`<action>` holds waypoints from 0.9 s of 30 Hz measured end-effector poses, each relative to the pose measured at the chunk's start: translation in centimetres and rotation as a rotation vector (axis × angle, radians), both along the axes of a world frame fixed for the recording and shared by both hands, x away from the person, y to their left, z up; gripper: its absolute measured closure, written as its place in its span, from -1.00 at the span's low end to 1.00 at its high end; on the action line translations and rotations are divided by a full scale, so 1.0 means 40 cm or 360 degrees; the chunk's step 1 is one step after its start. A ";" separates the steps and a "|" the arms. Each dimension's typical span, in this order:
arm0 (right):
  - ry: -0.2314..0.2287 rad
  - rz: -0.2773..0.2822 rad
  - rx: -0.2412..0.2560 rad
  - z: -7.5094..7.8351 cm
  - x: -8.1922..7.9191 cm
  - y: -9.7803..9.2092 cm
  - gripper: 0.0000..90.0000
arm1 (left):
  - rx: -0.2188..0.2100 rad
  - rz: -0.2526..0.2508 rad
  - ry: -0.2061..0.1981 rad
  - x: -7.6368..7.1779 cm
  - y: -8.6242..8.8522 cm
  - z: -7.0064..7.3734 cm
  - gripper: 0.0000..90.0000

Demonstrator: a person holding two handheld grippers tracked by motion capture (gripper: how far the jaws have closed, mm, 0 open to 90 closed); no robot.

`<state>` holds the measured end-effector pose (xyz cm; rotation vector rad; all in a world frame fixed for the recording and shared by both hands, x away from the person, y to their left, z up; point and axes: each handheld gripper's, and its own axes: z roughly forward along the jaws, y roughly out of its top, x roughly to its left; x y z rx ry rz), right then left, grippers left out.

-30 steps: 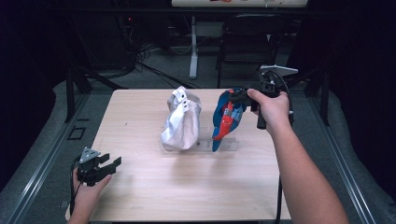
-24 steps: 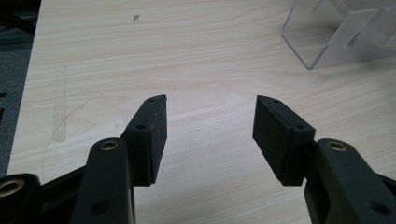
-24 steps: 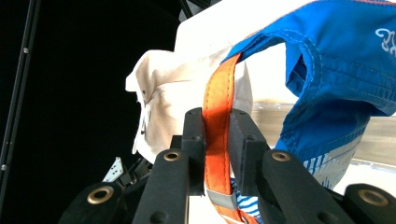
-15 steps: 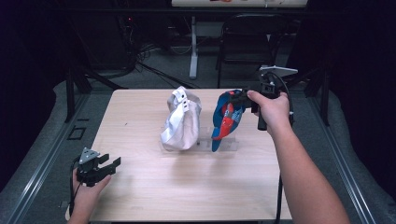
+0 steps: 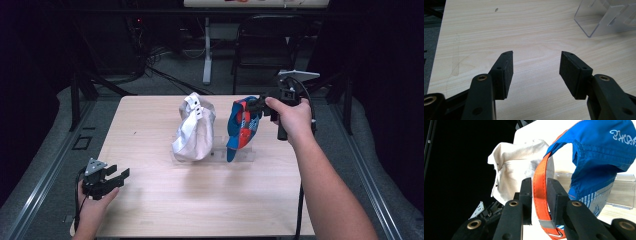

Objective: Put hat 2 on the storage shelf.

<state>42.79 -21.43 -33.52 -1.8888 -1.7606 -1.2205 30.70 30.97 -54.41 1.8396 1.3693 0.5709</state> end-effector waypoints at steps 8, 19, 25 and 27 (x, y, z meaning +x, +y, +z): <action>-0.0048 0.0006 -0.0059 0.017 -0.012 0.002 0.56 | 0.0001 -0.0017 0.0002 0.006 -0.006 0.001 0.01; -0.0105 -0.0006 -0.0163 0.025 -0.040 -0.013 0.41 | -0.0003 -0.0049 0.0001 0.022 -0.024 0.000 0.00; -0.0129 0.0000 -0.0216 0.027 -0.064 -0.025 0.35 | 0.0009 -0.0079 -0.0005 0.036 -0.039 -0.002 -0.01; -0.0134 0.0005 -0.0231 0.027 -0.072 -0.029 0.30 | 0.0001 -0.0080 -0.0020 0.039 -0.044 -0.004 -0.02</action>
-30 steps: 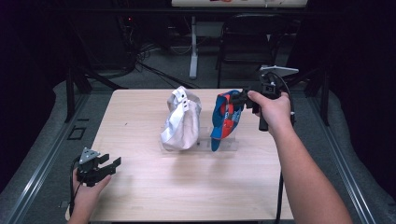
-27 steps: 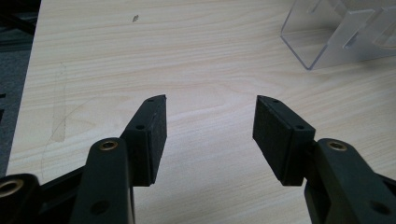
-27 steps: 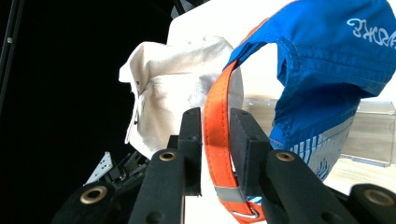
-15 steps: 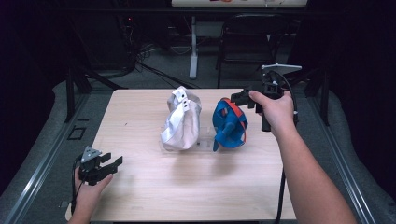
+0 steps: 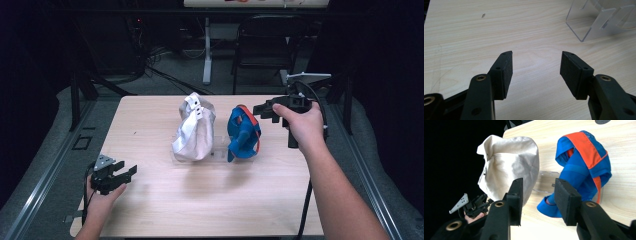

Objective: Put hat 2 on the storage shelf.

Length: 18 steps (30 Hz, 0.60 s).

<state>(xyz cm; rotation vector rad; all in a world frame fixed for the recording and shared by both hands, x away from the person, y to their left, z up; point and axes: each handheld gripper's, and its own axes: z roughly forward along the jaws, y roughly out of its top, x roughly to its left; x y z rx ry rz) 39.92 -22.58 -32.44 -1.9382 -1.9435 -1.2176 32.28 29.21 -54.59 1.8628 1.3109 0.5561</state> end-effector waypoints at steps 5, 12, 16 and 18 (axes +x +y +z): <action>-0.0039 0.0007 -0.0048 -0.005 -0.025 -0.012 0.19 | 0.0017 -0.0020 0.0007 0.005 -0.006 0.000 -0.04; -0.0123 0.0025 -0.0121 -0.023 -0.069 -0.029 0.08 | 0.0012 -0.0025 -0.0003 0.005 -0.010 -0.003 -0.05; -0.0150 0.0032 -0.0138 -0.034 -0.090 -0.031 0.05 | 0.0019 -0.0029 0.0004 0.005 -0.009 -0.003 -0.05; -0.0160 0.0049 -0.0149 -0.048 -0.111 -0.034 0.05 | 0.0020 -0.0029 0.0005 0.004 -0.009 -0.003 -0.05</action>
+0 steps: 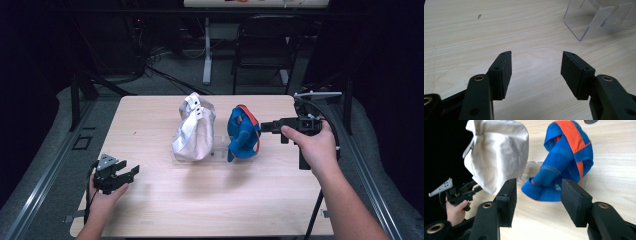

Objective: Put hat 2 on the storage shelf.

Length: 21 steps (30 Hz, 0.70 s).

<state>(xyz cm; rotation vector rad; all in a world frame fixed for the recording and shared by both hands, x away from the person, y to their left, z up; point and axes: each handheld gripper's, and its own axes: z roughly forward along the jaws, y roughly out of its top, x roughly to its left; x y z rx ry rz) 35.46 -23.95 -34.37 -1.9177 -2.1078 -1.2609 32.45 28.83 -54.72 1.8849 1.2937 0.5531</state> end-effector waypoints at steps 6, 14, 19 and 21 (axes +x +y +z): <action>-0.0042 0.0013 -0.0108 -0.047 -0.040 -0.003 0.05 | 0.0004 0.0004 0.0007 -0.001 0.001 0.000 -0.05; -0.0051 0.0010 -0.0155 -0.132 -0.085 -0.002 0.04 | 0.0005 0.0009 -0.0007 -0.003 0.000 -0.004 -0.05; -0.0061 0.0006 -0.0174 -0.169 -0.105 0.000 0.05 | 0.0017 0.0004 0.0012 -0.005 0.003 -0.002 -0.05; -0.0065 0.0010 -0.0172 -0.185 -0.113 0.002 0.05 | 0.0007 0.0010 0.0008 -0.007 0.004 -0.003 -0.05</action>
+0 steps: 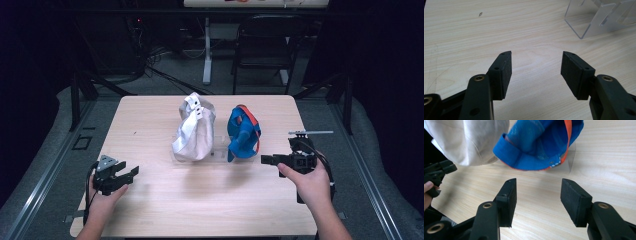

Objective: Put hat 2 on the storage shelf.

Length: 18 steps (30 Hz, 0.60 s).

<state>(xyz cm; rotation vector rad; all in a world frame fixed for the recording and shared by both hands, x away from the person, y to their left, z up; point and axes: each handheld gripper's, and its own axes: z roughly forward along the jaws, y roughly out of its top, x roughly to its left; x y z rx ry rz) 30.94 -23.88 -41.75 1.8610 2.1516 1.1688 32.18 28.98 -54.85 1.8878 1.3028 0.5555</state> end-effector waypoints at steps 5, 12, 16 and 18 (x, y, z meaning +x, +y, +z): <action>-0.0042 -0.0007 -0.0034 -0.063 -0.033 0.015 0.07 | 0.0002 0.0004 -0.0011 -0.002 0.001 -0.002 -0.05; -0.0106 0.0002 -0.0071 -0.137 -0.061 0.030 0.11 | 0.0011 0.0001 0.0007 -0.005 0.002 -0.001 -0.05; -0.0129 -0.0003 -0.0095 -0.190 -0.073 0.038 0.15 | 0.0006 -0.0005 0.0000 -0.003 0.000 -0.003 -0.05; -0.0133 -0.0007 -0.0104 -0.197 -0.075 0.039 0.16 | 0.0007 -0.0006 0.0000 -0.003 -0.001 -0.004 -0.05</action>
